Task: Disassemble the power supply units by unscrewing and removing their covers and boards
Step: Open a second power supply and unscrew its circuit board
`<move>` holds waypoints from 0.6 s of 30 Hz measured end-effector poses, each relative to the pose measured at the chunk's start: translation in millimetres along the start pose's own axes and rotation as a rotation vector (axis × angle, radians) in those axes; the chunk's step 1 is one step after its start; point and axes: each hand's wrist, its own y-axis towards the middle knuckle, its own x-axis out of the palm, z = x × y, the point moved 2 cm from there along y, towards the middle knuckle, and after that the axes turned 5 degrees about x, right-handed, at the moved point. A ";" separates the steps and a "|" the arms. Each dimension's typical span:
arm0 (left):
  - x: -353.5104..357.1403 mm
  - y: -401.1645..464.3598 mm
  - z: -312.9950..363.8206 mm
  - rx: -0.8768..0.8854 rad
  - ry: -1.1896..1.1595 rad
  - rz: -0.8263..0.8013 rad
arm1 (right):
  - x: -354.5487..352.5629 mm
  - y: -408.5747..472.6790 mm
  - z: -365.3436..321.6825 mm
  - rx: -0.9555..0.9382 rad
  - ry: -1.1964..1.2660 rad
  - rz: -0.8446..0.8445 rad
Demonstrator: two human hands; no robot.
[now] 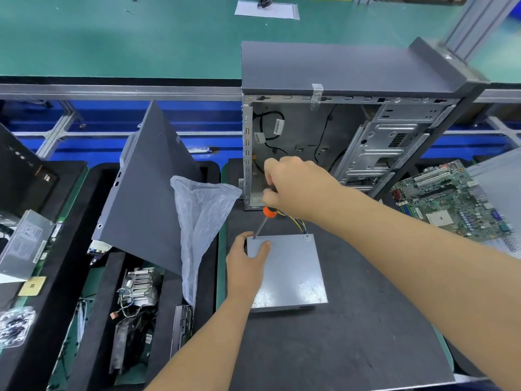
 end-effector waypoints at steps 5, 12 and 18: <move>-2.1 -2.2 -0.4 0.073 0.097 0.031 | -1.3 -4.6 8.9 0.043 0.070 -0.008; -0.2 -4.0 0.3 0.134 0.164 0.092 | -4.2 -8.1 16.0 0.062 0.122 0.044; -2.4 -3.5 4.1 0.146 0.220 0.107 | -1.5 -8.9 26.4 0.074 0.127 0.058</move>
